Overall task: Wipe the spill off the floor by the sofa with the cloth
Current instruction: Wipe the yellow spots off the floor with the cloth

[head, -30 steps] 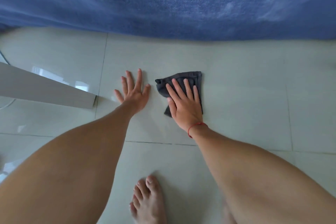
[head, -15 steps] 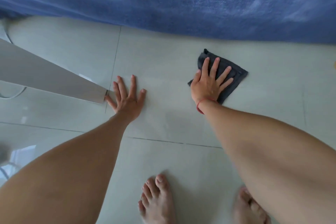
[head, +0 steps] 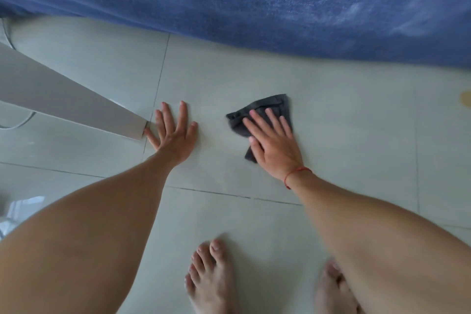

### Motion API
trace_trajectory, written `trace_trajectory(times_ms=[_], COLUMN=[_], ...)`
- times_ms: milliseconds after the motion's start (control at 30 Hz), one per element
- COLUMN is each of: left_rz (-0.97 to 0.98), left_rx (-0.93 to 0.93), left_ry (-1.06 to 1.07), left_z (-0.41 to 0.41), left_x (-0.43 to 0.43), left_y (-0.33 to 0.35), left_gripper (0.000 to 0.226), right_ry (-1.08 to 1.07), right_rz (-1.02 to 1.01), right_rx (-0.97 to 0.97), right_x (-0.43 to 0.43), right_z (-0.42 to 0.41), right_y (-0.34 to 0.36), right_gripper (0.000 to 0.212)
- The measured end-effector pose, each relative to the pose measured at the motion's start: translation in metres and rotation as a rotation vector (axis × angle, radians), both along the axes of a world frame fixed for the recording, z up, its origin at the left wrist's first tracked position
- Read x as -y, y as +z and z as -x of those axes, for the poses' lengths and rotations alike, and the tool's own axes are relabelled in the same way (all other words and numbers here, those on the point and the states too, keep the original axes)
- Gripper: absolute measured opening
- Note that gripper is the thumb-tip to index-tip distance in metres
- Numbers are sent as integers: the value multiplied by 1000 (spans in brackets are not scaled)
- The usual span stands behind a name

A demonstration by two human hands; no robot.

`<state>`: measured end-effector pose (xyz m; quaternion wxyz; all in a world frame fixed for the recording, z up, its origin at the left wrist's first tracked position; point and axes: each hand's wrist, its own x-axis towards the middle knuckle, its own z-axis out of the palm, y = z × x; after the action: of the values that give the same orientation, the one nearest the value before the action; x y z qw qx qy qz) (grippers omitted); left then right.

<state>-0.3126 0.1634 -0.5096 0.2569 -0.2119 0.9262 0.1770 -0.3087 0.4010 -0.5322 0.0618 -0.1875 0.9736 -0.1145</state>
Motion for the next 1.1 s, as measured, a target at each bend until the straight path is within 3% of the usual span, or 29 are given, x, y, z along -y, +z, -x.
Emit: trace_trajectory(times_ms=[133, 267, 333, 500, 667, 933, 1100], left_rz=[16, 25, 23, 21, 12, 21, 27], left_rx=[-25, -22, -23, -11, -13, -16, -28], left_ry=[20, 15, 16, 9, 18, 23, 27], left_z=[2, 2, 2, 2, 2, 2, 1], left_x=[1, 1, 2, 2, 2, 0, -1], left_y=[-3, -4, -4, -5, -5, -4, -7], left_gripper=[61, 61, 61, 61, 60, 60, 60], right_ry=[-301, -539, -538, -224, -101, -634, -671], right_rz=[-68, -19, -10, 20, 33, -11, 48], right_rx=[60, 69, 65, 34, 8, 65, 50], right_x=[-28, 21, 50, 99, 61, -39, 3], right_z=[21, 24, 21, -2, 4, 47, 52], right_y=[2, 2, 4, 6, -1, 0, 2], right_gripper=[53, 51, 51, 51, 47, 52, 53])
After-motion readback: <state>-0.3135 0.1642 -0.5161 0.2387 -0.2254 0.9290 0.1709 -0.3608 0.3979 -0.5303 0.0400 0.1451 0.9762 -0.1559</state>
